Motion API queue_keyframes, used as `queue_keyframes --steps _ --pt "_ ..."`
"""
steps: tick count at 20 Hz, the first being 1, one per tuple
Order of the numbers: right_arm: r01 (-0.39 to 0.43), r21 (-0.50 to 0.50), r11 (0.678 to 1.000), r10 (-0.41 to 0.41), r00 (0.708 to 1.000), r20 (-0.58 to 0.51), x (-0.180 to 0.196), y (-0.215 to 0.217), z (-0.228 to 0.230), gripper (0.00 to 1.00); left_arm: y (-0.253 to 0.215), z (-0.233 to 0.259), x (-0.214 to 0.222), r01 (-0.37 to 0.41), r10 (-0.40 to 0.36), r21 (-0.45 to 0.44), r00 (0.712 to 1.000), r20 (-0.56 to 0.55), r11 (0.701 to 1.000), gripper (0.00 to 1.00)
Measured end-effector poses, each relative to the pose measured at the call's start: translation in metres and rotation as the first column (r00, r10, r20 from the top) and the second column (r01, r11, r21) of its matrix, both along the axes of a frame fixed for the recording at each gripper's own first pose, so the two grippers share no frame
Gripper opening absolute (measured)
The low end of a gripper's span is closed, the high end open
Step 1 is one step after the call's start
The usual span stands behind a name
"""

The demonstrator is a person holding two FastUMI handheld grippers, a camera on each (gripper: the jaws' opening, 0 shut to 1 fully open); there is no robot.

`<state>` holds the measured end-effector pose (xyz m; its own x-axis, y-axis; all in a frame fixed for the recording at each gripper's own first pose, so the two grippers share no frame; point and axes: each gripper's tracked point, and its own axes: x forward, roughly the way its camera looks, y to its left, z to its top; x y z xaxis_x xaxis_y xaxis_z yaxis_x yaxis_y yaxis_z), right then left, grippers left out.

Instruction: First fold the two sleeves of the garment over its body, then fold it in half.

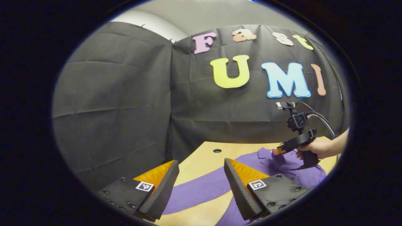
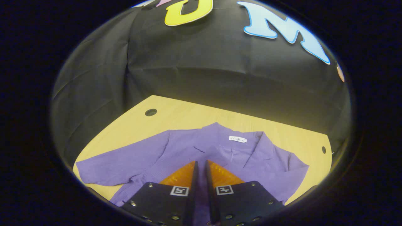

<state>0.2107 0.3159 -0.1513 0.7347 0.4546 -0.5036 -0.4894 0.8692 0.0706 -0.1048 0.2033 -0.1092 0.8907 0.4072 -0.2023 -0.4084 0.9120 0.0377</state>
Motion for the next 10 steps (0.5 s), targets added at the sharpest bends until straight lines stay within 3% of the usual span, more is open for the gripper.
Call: queue_keyframes --steps 3,4,6,10 --pt "-0.001 0.01 1.0 0.001 1.0 0.027 -0.007 -0.002 0.012 0.31 0.002 -0.004 -0.001 -0.004 0.004 0.0 1.0 -0.004 1.0 0.94" --pt "0.001 0.006 1.0 -0.001 0.999 0.04 -0.009 -0.005 0.017 0.56 0.001 -0.006 0.0 -0.004 0.004 -0.002 1.0 -0.007 1.0 0.94" --pt "0.013 -0.005 1.0 -0.013 0.997 0.074 -0.013 -0.013 0.027 0.84 0.001 -0.013 -0.001 -0.005 0.005 -0.008 1.0 -0.013 1.0 0.94" --pt "0.023 0.015 1.0 -0.025 0.993 0.117 -0.033 -0.026 0.048 0.87 0.012 -0.029 -0.002 -0.032 0.031 -0.028 0.999 -0.029 0.999 0.94"
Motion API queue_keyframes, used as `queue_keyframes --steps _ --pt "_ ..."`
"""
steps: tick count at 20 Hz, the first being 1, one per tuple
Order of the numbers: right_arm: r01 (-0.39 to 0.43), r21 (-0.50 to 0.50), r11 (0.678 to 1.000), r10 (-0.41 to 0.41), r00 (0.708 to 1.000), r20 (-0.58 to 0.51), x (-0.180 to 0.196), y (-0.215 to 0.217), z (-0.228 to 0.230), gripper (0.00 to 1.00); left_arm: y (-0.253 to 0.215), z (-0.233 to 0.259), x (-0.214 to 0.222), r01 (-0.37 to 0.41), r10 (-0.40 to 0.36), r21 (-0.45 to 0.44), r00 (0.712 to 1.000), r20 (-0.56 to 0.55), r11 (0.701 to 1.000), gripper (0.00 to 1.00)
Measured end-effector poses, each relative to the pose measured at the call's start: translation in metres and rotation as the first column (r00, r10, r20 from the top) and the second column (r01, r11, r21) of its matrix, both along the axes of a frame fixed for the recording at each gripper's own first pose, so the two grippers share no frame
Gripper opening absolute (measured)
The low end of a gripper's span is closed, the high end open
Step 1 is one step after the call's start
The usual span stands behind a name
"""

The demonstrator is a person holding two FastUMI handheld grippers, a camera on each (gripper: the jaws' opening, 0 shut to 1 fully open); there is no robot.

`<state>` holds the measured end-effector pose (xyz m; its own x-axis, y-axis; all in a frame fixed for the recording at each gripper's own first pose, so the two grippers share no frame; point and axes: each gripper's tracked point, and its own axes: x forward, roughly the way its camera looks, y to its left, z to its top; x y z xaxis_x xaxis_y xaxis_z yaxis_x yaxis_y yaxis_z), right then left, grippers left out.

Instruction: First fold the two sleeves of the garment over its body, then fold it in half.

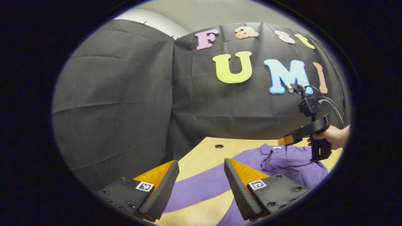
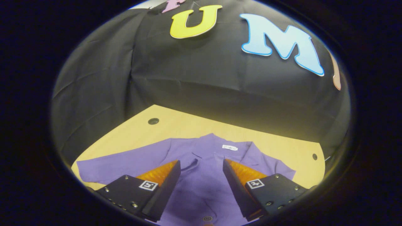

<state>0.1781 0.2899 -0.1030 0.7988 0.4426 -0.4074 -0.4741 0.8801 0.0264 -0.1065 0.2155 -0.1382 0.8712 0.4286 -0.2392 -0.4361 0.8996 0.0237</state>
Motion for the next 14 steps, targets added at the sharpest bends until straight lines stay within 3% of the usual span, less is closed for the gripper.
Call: queue_keyframes --steps 6,10,14 --pt "0.027 0.057 0.998 -0.032 0.996 0.086 -0.039 -0.03 0.04 0.87 0.052 -0.053 -0.025 -0.153 0.15 -0.026 0.986 -0.076 0.988 0.94" --pt "0.051 0.121 0.991 -0.064 0.992 0.111 -0.07 -0.051 0.061 0.87 0.091 -0.106 -0.047 -0.292 0.274 -0.07 0.941 -0.196 0.954 0.94" --pt "0.081 0.166 0.983 -0.097 0.991 0.088 -0.092 -0.073 0.062 0.87 0.108 -0.143 -0.058 -0.368 0.324 -0.117 0.902 -0.285 0.922 0.94"
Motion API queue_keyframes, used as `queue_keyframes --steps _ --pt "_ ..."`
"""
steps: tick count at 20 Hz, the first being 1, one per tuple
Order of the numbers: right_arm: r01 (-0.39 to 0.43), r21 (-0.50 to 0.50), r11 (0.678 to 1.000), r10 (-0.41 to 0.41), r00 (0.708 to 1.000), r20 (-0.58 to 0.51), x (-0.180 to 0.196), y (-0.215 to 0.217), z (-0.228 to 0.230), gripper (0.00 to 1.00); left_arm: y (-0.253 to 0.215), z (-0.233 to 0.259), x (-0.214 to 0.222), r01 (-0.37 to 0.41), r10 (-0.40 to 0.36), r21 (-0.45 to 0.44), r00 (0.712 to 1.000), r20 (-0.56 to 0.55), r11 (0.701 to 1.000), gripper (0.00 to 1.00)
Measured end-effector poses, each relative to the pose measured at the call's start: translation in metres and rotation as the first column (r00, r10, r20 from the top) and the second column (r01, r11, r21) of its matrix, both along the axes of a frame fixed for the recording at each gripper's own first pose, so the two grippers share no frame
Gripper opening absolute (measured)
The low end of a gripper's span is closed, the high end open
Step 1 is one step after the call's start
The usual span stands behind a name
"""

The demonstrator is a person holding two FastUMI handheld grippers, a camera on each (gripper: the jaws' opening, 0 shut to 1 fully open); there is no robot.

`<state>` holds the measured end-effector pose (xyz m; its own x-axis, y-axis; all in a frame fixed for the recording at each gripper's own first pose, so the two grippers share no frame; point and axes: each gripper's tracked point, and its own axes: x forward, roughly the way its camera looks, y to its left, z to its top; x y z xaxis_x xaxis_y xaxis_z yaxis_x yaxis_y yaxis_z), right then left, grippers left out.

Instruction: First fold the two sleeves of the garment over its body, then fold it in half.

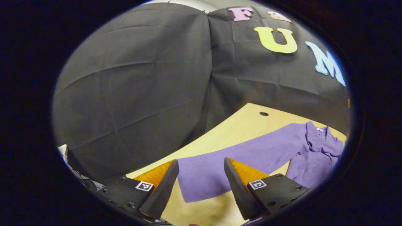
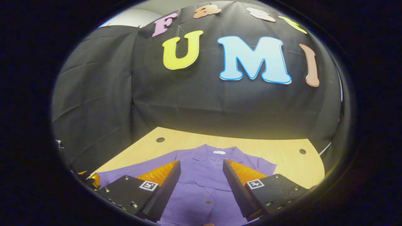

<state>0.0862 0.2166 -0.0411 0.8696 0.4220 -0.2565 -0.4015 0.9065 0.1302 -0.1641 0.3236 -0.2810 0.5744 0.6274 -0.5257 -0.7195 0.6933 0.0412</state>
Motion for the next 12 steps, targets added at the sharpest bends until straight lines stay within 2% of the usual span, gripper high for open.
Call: queue_keyframes --steps 6,10,12 --pt "0.033 -0.007 0.999 -0.033 0.999 -0.018 -0.032 -0.025 -0.011 0.87 0.016 -0.041 -0.011 -0.077 0.07 -0.105 0.995 -0.07 0.992 0.94" --pt "0.043 -0.01 0.999 -0.043 0.999 -0.033 -0.044 -0.029 -0.013 0.87 0.008 -0.054 -0.019 -0.096 0.073 -0.162 0.987 -0.14 0.982 0.94" --pt "0.043 -0.011 0.999 -0.044 0.998 -0.043 -0.048 -0.028 -0.013 0.87 0.007 -0.055 -0.022 -0.083 0.057 -0.157 0.985 -0.164 0.984 0.96"
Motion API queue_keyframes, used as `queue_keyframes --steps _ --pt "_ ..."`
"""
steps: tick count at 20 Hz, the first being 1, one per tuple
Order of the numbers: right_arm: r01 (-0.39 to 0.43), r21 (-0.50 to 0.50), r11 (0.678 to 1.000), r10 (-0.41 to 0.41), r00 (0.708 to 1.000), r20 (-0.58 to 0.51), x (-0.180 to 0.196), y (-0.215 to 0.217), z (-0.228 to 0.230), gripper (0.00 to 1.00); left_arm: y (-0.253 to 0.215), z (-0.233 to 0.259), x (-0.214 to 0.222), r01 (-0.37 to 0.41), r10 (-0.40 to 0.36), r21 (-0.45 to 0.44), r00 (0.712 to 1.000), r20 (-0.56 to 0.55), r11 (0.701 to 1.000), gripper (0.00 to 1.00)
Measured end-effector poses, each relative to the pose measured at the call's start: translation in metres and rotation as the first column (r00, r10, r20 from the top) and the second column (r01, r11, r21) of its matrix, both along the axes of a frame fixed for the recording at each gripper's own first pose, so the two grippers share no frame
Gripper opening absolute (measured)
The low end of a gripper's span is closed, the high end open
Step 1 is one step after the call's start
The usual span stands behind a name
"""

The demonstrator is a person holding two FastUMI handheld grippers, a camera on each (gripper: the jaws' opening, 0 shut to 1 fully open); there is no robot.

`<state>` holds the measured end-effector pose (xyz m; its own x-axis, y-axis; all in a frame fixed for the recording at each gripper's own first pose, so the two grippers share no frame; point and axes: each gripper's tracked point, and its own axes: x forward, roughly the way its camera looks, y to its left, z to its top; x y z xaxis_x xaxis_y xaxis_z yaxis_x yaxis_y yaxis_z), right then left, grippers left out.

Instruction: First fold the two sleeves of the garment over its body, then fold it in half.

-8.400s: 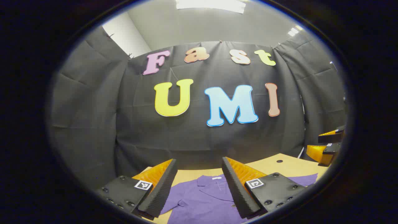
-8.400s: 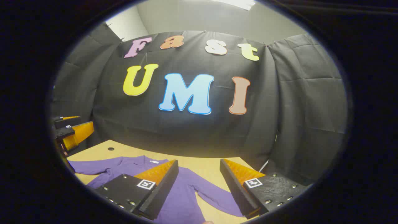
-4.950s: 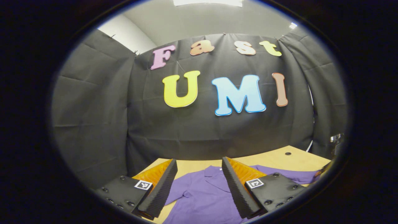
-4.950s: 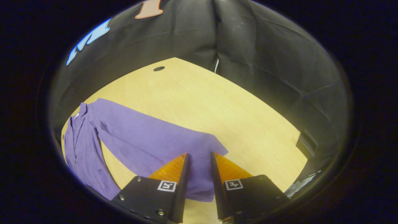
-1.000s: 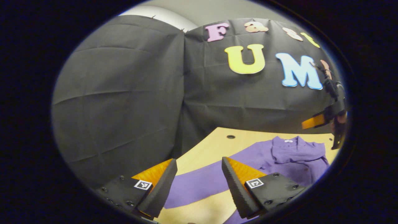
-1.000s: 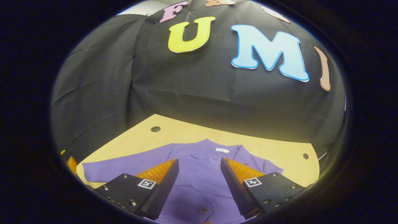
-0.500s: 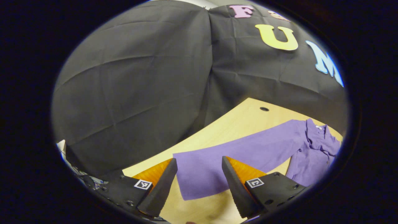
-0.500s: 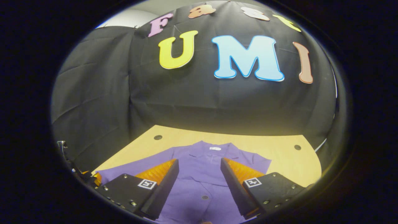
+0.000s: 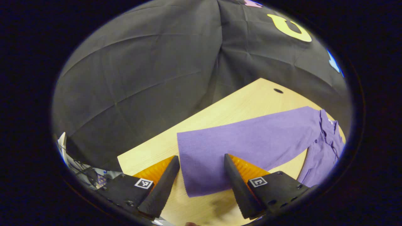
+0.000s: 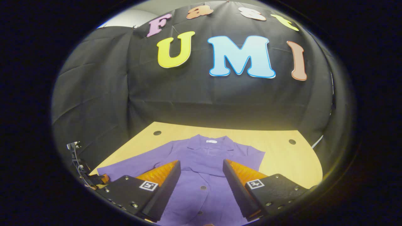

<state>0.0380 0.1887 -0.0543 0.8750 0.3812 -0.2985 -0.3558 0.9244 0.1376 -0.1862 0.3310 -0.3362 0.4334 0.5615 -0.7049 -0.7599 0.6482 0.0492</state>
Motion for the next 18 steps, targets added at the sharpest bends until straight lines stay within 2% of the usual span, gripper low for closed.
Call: queue_keyframes --steps 4,8,12,13,14,16,18 --pt "-0.015 -0.004 1.0 0.015 1.0 -0.023 -0.007 0.003 -0.006 0.87 -0.004 -0.001 0.001 -0.001 0.001 -0.003 1.0 -0.008 1.0 0.94" --pt "-0.041 -0.009 0.999 0.041 0.998 -0.043 -0.012 -0.001 -0.013 0.87 -0.007 0.004 0.011 0.024 -0.024 -0.008 1.0 0.0 1.0 0.72" --pt "-0.037 -0.005 0.999 0.037 0.998 -0.059 -0.011 -0.018 -0.022 0.87 -0.018 -0.002 0.027 0.044 -0.044 0.001 0.999 0.01 0.999 0.3" --pt "-0.032 -0.001 0.999 0.032 0.997 -0.065 -0.01 -0.025 -0.025 0.87 -0.018 -0.002 0.029 0.046 -0.046 0.001 0.999 0.012 0.999 0.24" --pt "-0.025 0.002 1.0 0.026 0.997 -0.069 -0.009 -0.032 -0.027 0.87 -0.019 -0.001 0.03 0.062 -0.062 -0.006 0.998 0.01 0.998 0.19" --pt "-0.005 0.002 1.0 0.005 0.997 -0.074 -0.008 -0.049 -0.031 0.87 -0.016 0.001 0.031 0.063 -0.062 -0.038 0.998 0.028 0.997 0.19" --pt "0.014 -0.005 1.0 -0.014 0.997 -0.076 -0.008 -0.066 -0.036 0.87 -0.022 0.004 0.038 0.05 -0.045 -0.1 0.998 0.052 0.994 0.07"
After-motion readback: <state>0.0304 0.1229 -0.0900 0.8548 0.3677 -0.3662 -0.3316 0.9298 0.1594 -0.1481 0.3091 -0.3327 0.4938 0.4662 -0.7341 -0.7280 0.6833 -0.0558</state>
